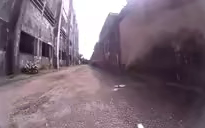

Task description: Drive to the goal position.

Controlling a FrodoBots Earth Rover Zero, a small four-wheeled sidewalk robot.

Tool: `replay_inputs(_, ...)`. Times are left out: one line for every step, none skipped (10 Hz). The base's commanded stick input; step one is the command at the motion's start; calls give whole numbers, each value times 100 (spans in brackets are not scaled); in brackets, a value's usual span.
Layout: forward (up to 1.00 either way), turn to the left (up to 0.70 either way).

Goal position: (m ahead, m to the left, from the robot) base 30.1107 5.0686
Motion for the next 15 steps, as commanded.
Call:
replay_inputs(50, 0)
replay_inputs(50, 0)
replay_inputs(50, 0)
replay_inputs(50, 0)
replay_inputs(50, 0)
replay_inputs(50, 0)
replay_inputs(50, 0)
replay_inputs(50, 0)
replay_inputs(50, 0)
replay_inputs(50, 0)
replay_inputs(50, 0)
replay_inputs(50, 0)
replay_inputs(50, 0)
replay_inputs(50, 0)
replay_inputs(50, 0)
